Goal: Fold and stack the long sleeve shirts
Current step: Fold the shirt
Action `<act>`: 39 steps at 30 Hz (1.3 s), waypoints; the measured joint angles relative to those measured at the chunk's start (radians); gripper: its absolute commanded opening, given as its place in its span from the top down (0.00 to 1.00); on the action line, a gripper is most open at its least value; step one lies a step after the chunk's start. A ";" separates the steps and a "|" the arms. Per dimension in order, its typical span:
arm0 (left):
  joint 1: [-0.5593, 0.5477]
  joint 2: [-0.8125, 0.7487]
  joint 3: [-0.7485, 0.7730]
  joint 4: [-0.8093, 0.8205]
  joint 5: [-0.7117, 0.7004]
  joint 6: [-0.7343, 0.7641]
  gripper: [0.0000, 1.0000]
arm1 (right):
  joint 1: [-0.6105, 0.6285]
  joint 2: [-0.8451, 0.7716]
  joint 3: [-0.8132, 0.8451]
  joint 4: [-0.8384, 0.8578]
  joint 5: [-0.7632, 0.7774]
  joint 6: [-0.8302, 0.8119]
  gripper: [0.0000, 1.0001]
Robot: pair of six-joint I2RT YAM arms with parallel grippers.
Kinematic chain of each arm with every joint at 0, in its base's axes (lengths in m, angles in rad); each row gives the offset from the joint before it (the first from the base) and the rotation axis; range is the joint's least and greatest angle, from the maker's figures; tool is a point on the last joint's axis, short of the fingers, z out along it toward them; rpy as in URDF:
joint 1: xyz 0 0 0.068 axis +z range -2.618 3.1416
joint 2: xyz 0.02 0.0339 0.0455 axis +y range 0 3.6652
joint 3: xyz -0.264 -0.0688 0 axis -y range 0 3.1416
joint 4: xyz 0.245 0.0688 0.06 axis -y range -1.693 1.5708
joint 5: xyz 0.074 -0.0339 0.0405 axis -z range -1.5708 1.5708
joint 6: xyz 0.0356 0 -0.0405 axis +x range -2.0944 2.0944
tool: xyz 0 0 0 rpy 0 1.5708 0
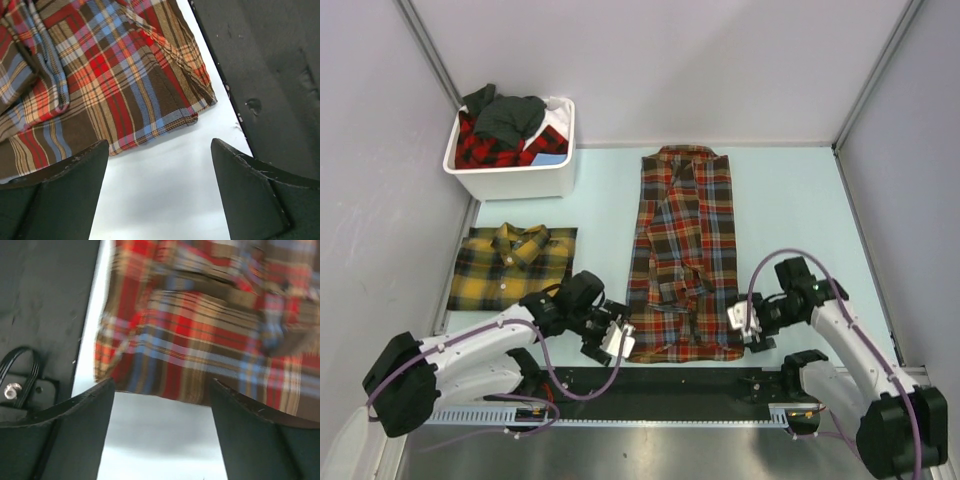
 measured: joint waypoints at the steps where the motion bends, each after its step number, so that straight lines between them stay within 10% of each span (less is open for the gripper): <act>1: -0.014 0.001 -0.014 0.020 -0.014 0.008 0.13 | 0.012 -0.031 -0.029 -0.005 0.005 -0.048 0.25; 13: -0.157 0.089 -0.067 0.210 -0.144 0.076 0.29 | 0.139 -0.033 -0.204 0.118 0.065 -0.259 0.43; 23: -0.207 0.197 -0.028 0.235 -0.181 0.118 1.00 | 0.200 0.018 -0.218 0.306 0.098 -0.240 1.00; 39: -0.180 0.106 0.026 0.161 -0.154 0.029 1.00 | 0.282 -0.093 -0.167 0.324 0.124 0.046 1.00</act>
